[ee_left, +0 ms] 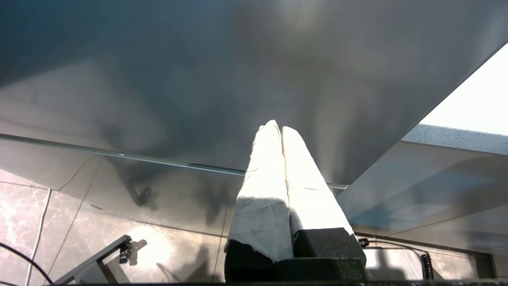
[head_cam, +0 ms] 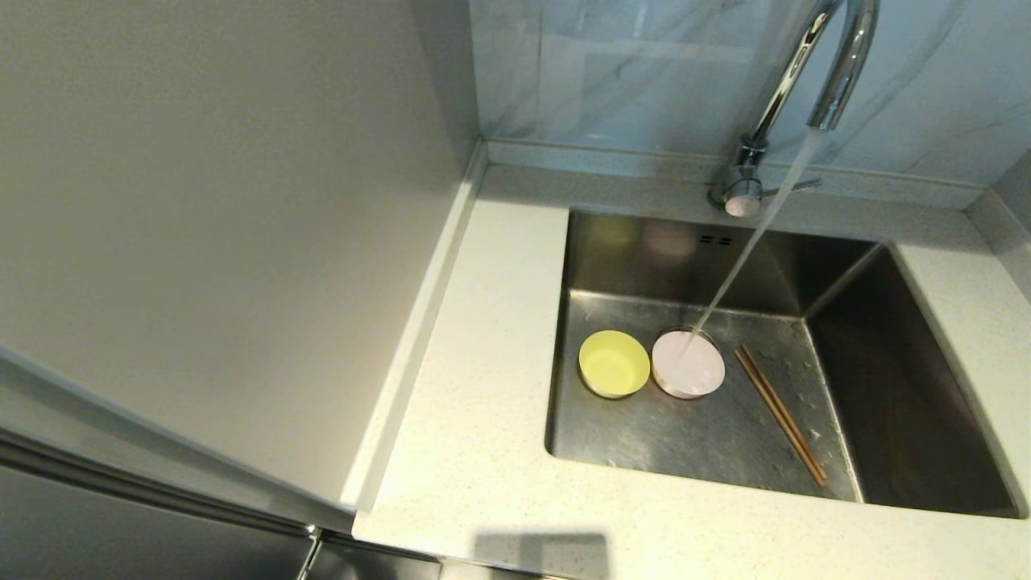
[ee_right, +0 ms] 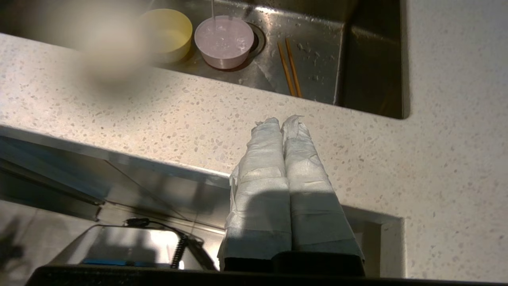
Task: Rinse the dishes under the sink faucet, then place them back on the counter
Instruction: Wait for the water to rinse the bowl
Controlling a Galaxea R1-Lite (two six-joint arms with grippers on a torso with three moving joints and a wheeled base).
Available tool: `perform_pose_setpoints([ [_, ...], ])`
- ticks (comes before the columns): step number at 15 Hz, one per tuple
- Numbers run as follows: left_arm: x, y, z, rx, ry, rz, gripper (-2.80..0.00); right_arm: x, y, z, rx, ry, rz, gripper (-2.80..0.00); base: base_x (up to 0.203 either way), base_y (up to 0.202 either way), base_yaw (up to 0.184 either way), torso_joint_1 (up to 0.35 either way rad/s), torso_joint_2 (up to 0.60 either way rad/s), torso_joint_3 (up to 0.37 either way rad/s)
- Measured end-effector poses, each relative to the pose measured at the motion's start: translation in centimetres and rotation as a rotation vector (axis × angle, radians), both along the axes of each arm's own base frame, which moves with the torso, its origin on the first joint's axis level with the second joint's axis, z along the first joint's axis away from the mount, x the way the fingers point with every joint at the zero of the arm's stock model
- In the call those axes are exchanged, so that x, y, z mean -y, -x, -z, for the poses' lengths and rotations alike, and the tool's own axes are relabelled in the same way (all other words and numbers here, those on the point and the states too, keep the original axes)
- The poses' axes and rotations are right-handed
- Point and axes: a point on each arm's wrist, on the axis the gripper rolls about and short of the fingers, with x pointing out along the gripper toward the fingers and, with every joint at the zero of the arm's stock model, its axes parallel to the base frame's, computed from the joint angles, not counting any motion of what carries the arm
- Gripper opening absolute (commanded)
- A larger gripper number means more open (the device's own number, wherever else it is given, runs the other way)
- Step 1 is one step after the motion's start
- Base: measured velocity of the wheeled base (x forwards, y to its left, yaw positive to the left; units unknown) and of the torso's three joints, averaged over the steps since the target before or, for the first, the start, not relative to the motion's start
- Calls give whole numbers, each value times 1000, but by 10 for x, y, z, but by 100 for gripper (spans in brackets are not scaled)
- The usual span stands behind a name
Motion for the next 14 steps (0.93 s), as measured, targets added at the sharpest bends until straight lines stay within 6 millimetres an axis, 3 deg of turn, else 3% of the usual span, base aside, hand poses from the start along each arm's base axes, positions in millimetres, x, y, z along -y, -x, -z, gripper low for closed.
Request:
perform_pose_setpoints([
  [14, 0, 0, 0, 0, 0, 0, -280, 0, 0, 0, -4, -81, 17, -280, 0, 0, 0, 0, 0, 0],
])
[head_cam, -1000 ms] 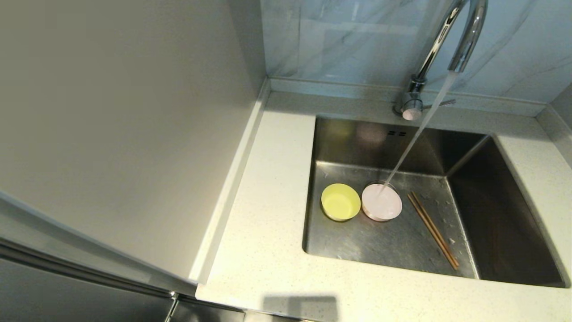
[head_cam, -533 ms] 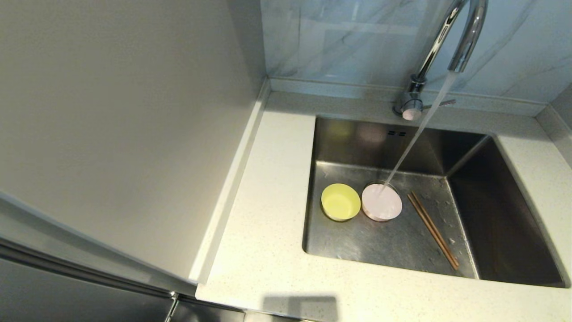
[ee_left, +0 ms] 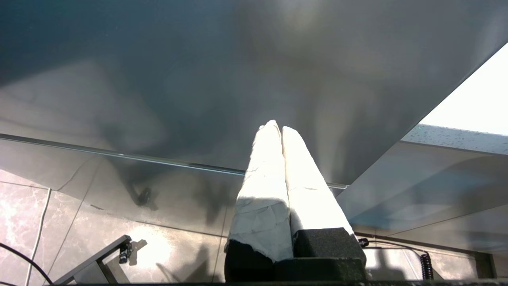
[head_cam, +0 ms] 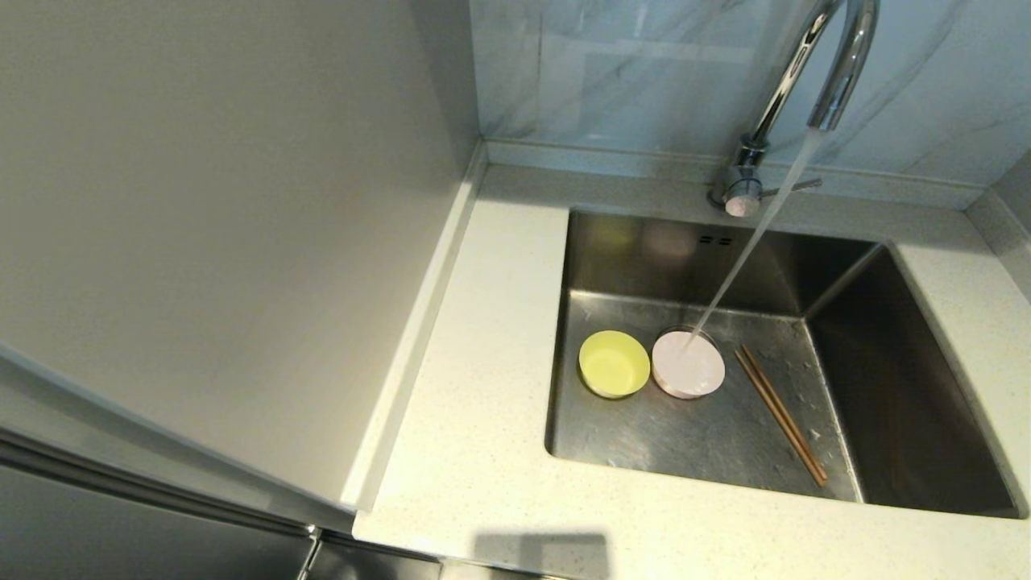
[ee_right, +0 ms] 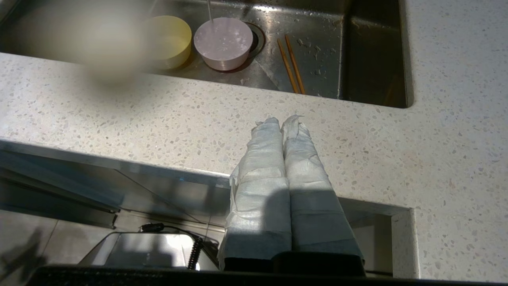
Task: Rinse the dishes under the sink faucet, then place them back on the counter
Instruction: Wait for the water to rinse the bowl
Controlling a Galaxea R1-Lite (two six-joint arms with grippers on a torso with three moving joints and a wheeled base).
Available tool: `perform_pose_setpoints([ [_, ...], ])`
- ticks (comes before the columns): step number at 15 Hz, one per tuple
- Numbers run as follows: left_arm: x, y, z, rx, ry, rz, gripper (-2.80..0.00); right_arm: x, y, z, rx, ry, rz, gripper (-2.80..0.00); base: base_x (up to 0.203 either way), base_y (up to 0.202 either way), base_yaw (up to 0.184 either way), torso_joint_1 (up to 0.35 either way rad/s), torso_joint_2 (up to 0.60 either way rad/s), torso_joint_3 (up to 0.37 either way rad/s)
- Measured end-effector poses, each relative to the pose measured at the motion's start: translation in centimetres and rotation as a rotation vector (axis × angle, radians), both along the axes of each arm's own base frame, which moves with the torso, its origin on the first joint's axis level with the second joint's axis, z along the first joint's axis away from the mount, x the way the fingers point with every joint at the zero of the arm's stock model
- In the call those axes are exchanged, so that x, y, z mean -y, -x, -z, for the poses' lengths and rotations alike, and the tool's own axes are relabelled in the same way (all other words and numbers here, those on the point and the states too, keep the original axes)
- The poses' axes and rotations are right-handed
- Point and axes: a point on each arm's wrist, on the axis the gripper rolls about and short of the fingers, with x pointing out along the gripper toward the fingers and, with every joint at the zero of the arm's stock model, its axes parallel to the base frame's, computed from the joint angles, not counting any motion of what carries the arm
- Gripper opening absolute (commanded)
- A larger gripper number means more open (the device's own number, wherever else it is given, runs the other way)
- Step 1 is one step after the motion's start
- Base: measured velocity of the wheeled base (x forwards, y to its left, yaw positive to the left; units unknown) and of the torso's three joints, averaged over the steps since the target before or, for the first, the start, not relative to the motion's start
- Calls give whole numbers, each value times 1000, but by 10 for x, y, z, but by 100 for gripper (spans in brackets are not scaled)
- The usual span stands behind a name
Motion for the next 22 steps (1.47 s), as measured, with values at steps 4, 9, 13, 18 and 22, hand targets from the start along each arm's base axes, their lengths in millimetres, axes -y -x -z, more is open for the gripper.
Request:
perform_pose_setpoints([
  [4, 0, 0, 0, 0, 0, 0, -280, 0, 0, 0, 0, 0, 0, -280, 0, 0, 0, 0, 0, 0],
  [9, 0, 0, 0, 0, 0, 0, -280, 0, 0, 0, -1, 0, 0, -280, 0, 0, 0, 0, 0, 0],
  [13, 0, 0, 0, 0, 0, 0, -280, 0, 0, 0, -1, 1, 0, -280, 0, 0, 0, 0, 0, 0],
  [18, 0, 0, 0, 0, 0, 0, -280, 0, 0, 0, -1, 1, 0, -280, 0, 0, 0, 0, 0, 0],
  [22, 0, 0, 0, 0, 0, 0, -280, 0, 0, 0, -2, 1, 0, -280, 0, 0, 0, 0, 0, 0],
])
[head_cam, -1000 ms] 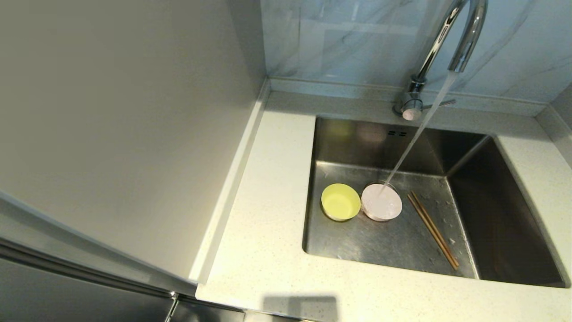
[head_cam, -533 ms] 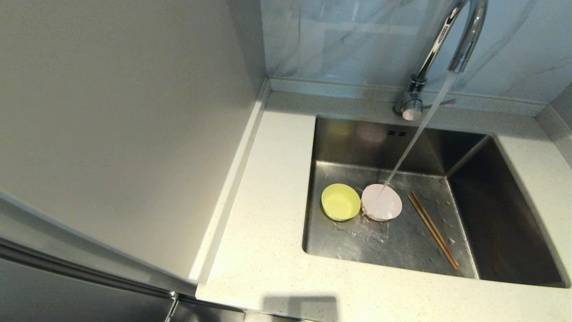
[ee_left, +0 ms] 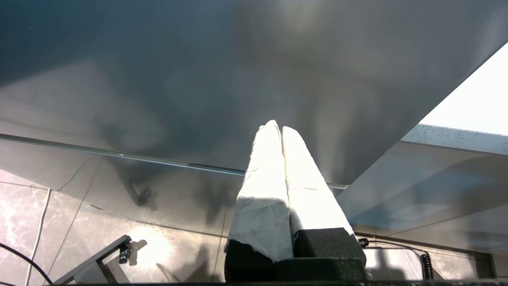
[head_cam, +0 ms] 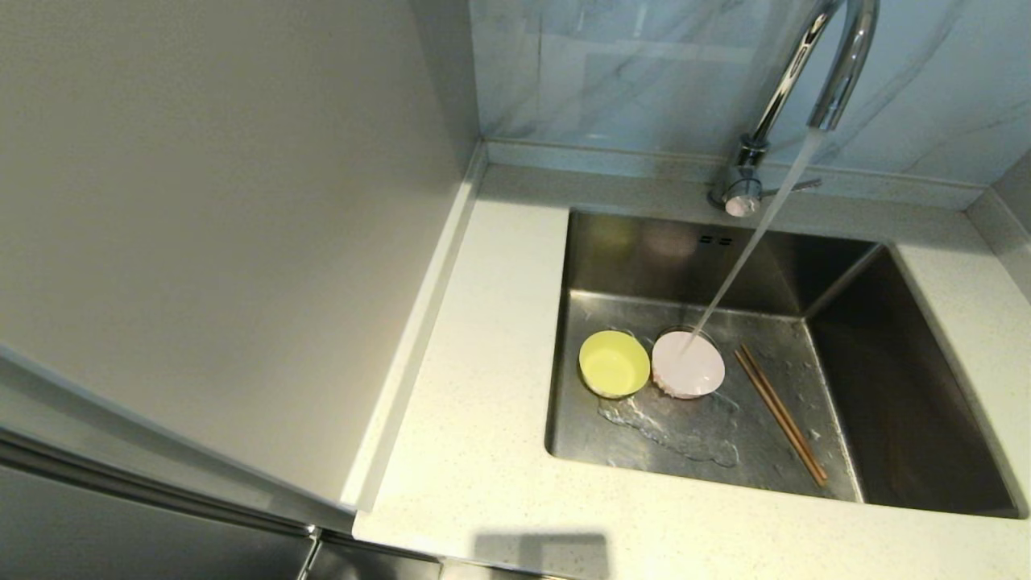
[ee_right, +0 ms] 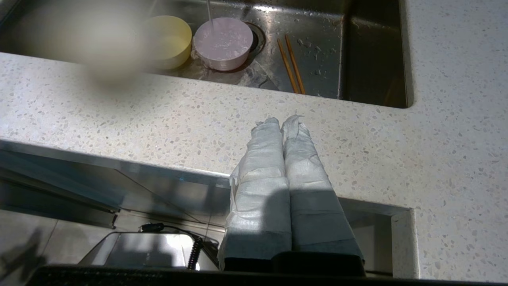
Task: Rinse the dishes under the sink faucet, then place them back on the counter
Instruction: Wait for the water to rinse the bowl
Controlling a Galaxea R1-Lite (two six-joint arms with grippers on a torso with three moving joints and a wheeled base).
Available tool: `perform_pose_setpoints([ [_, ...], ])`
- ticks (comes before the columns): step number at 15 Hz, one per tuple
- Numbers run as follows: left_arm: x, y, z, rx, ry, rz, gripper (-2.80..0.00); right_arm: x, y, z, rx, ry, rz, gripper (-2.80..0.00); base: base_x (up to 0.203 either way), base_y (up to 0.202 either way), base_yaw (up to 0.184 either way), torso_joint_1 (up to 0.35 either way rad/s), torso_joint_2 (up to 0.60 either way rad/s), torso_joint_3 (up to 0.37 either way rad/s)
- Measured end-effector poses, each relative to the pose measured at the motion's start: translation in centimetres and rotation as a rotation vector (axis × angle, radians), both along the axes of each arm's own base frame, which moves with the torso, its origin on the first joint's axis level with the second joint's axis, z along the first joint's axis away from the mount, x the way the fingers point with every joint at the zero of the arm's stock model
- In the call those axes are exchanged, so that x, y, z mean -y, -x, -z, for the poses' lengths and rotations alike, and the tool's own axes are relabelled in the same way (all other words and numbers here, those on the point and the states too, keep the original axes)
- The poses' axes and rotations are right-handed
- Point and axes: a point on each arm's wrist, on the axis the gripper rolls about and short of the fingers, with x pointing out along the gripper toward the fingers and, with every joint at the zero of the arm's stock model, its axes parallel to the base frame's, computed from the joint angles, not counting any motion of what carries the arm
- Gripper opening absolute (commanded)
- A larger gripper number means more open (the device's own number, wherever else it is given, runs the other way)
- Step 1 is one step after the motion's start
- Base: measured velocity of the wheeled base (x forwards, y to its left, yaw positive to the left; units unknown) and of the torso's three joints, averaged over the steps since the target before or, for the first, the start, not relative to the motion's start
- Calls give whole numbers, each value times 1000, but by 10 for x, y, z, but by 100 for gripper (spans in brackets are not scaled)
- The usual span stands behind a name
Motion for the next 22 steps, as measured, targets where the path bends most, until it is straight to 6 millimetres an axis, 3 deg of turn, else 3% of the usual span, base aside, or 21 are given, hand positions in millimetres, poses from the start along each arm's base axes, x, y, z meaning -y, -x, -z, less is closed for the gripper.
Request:
perform_pose_setpoints([
  [22, 0, 0, 0, 0, 0, 0, -280, 0, 0, 0, -8, 43, -13, -280, 0, 0, 0, 0, 0, 0],
])
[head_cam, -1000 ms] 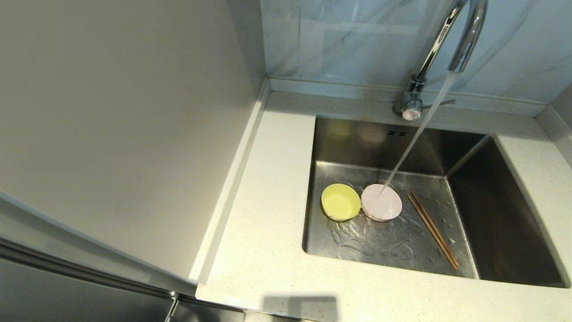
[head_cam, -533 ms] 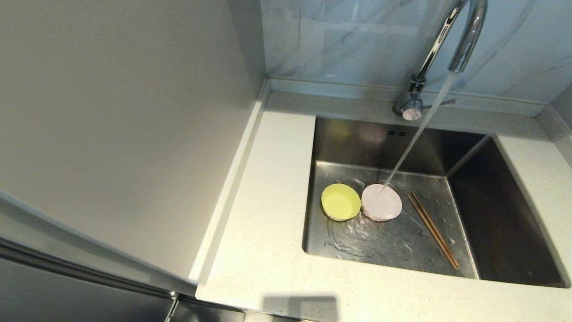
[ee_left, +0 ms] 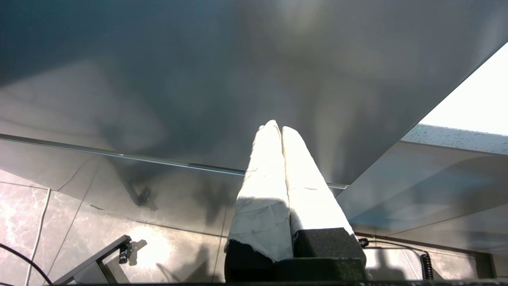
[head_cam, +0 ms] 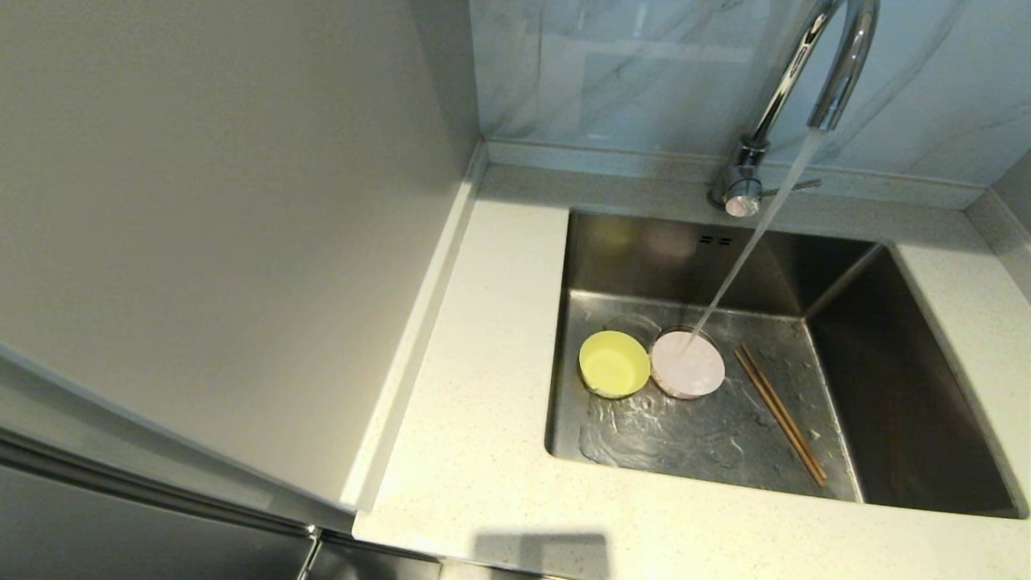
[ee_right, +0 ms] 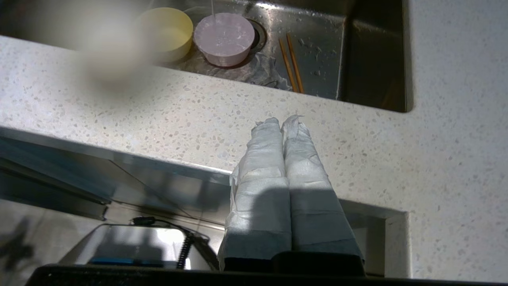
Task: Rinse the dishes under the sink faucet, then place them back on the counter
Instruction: Wait for the water to rinse the bowl
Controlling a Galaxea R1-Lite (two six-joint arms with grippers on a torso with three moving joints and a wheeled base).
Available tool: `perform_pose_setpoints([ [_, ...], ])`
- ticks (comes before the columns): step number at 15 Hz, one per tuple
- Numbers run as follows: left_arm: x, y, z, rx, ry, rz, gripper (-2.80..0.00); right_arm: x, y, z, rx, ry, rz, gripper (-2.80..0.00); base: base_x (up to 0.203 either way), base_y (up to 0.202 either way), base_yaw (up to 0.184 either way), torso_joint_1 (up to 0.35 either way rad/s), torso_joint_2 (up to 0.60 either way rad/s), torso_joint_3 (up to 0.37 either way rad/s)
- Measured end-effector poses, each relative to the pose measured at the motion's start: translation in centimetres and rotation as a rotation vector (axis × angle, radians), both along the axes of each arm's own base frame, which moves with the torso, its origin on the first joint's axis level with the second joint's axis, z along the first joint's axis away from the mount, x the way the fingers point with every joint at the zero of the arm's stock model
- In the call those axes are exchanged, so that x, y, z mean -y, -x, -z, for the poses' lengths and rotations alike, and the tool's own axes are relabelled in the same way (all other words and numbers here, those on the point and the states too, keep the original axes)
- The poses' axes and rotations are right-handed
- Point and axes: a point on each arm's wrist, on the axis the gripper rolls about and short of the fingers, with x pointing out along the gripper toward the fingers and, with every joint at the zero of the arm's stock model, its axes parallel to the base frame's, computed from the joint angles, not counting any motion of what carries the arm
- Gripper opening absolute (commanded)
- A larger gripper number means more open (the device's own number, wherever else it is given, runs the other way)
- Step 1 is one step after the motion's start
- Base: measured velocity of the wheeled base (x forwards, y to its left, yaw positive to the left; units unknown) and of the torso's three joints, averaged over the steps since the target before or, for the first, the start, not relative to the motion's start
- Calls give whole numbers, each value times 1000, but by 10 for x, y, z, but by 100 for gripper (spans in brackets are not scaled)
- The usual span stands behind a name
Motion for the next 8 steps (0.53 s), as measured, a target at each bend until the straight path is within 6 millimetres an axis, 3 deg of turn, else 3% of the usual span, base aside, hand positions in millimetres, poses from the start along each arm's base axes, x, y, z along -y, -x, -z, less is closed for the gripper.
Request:
perform_pose_setpoints([
  [5, 0, 0, 0, 0, 0, 0, -280, 0, -1, -4, 50, 27, -15, -280, 0, 0, 0, 0, 0, 0],
  [8, 0, 0, 0, 0, 0, 0, -280, -1, 5, -42, 128, -54, -47, -280, 0, 0, 0, 0, 0, 0],
])
